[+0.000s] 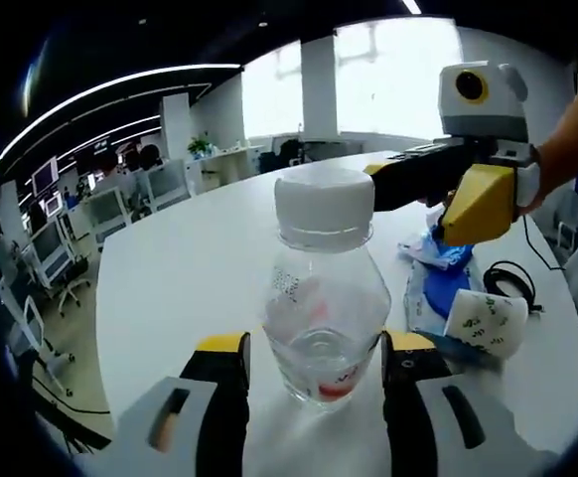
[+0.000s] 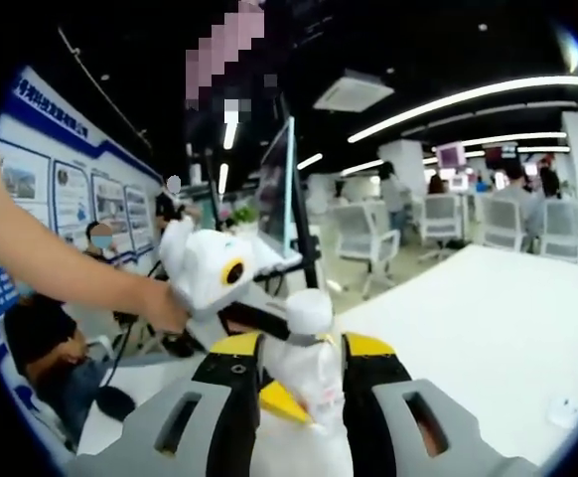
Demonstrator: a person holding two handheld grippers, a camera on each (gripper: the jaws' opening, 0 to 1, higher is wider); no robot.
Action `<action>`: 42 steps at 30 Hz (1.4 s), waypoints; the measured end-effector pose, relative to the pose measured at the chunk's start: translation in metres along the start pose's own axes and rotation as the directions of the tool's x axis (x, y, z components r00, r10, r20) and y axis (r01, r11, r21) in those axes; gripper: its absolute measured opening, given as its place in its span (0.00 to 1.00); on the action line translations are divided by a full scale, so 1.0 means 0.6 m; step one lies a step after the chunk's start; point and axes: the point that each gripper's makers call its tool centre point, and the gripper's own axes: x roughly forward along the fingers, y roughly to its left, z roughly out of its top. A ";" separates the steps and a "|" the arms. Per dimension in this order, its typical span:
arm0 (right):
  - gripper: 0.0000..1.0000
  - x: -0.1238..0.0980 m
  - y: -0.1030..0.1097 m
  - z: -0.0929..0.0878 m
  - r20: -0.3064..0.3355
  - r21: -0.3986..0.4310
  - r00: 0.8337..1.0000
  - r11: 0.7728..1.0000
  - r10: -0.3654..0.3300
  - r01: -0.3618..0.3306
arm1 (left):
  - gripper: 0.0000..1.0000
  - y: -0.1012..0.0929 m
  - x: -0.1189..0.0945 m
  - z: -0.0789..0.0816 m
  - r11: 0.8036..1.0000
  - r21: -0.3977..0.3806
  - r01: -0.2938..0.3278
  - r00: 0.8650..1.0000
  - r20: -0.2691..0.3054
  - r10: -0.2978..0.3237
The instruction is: Arrange the tabletop items into an orderly group along one side of the table until the central work area is clear of visible clutter.
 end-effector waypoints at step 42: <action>0.30 -0.213 0.053 -0.145 -0.140 0.057 0.984 0.992 -0.108 0.117 | 0.67 -0.251 -0.102 -0.044 0.934 -0.350 -0.072 0.979 0.153 0.132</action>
